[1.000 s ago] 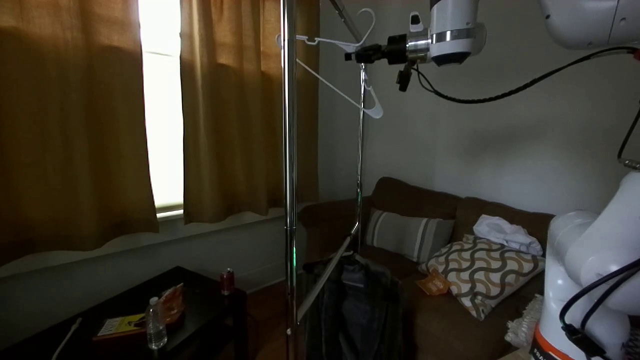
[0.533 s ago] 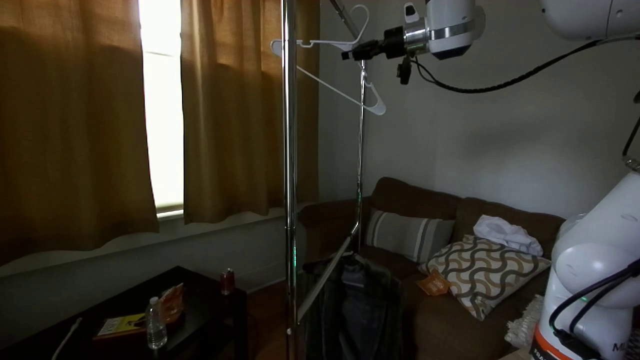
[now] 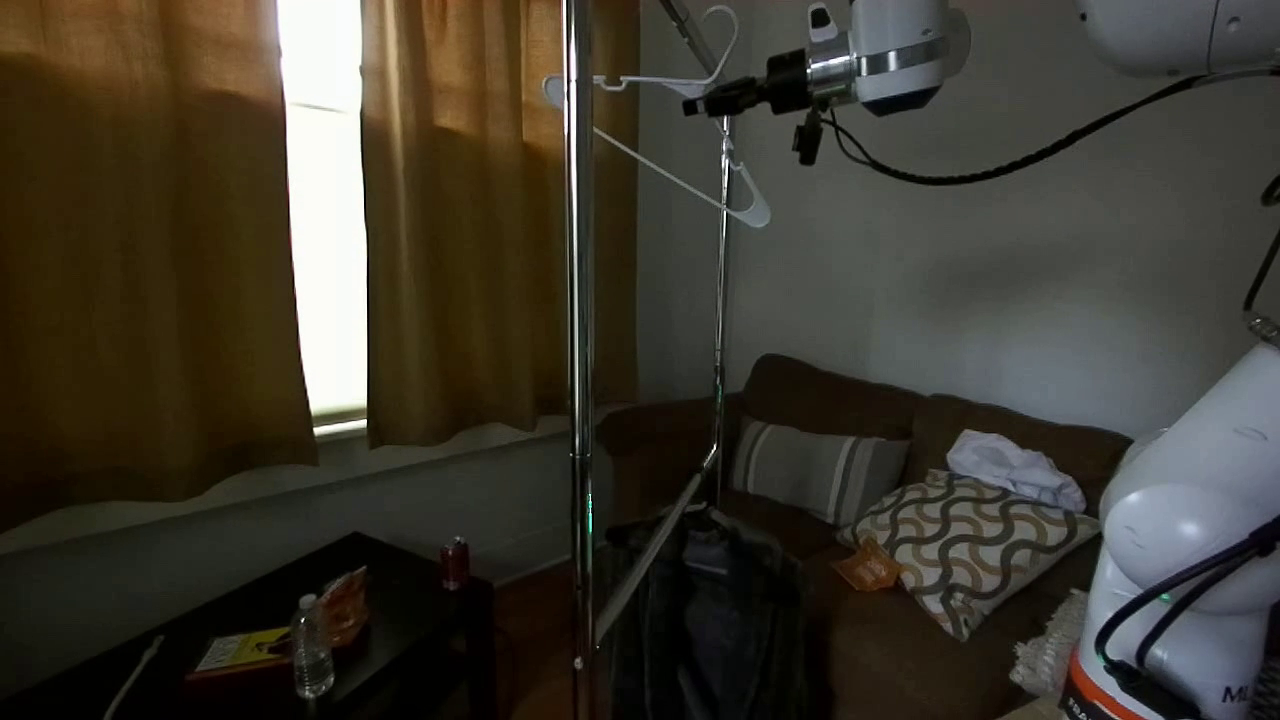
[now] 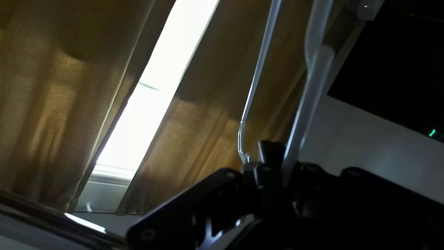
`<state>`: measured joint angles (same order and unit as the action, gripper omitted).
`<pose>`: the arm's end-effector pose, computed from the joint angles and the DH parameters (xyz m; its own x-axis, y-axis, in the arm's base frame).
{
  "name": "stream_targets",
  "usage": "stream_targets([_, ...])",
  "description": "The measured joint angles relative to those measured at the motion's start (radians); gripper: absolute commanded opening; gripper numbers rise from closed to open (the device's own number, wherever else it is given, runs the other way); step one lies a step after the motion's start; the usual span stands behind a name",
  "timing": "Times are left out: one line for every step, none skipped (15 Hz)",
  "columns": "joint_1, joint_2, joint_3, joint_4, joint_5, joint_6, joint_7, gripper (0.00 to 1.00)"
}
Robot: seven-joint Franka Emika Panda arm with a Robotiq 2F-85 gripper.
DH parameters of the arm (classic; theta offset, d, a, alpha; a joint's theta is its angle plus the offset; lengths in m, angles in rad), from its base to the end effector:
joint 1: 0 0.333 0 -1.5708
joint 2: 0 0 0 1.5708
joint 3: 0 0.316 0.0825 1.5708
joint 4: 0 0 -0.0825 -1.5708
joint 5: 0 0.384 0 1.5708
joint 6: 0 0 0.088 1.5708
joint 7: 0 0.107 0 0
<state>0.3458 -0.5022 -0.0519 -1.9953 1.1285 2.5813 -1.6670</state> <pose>0.4219 0.1023 0.7792 -0.2537 0.4218 0.8705 0.6876 -0.5543 0.4690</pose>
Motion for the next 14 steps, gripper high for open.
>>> stream_targets([-0.009, 0.003, 0.006, 0.014, -0.001, -0.009, 0.017, 0.01])
stream_targets([-0.021, 0.007, 0.013, 0.033, -0.003, -0.023, 0.04, 0.01])
stream_targets([-0.031, 0.01, 0.017, 0.053, -0.003, -0.036, 0.059, 0.01])
stream_targets([-0.04, 0.015, 0.02, 0.075, -0.003, -0.046, 0.081, 0.01])
stream_targets([-0.05, 0.02, 0.023, 0.096, -0.004, -0.058, 0.102, 0.01])
stream_targets([-0.059, 0.026, 0.025, 0.116, -0.005, -0.068, 0.125, 0.01])
stream_targets([-0.068, 0.034, 0.027, 0.134, -0.008, -0.076, 0.148, 0.01])
stream_targets([-0.079, 0.044, 0.031, 0.15, -0.016, -0.078, 0.174, 0.01])
stream_targets([-0.09, 0.054, 0.037, 0.163, -0.027, -0.078, 0.201, 0.01])
stream_targets([-0.101, 0.065, 0.044, 0.174, -0.041, -0.079, 0.229, 0.01])
stream_targets([-0.11, 0.078, 0.051, 0.186, -0.056, -0.079, 0.257, 0.01])
stream_targets([-0.116, 0.09, 0.057, 0.196, -0.07, -0.079, 0.282, 0.01])
stream_targets([-0.119, 0.102, 0.062, 0.208, -0.082, -0.079, 0.304, 0.01])
stream_targets([-0.122, 0.114, 0.067, 0.218, -0.095, -0.079, 0.324, 0.01])
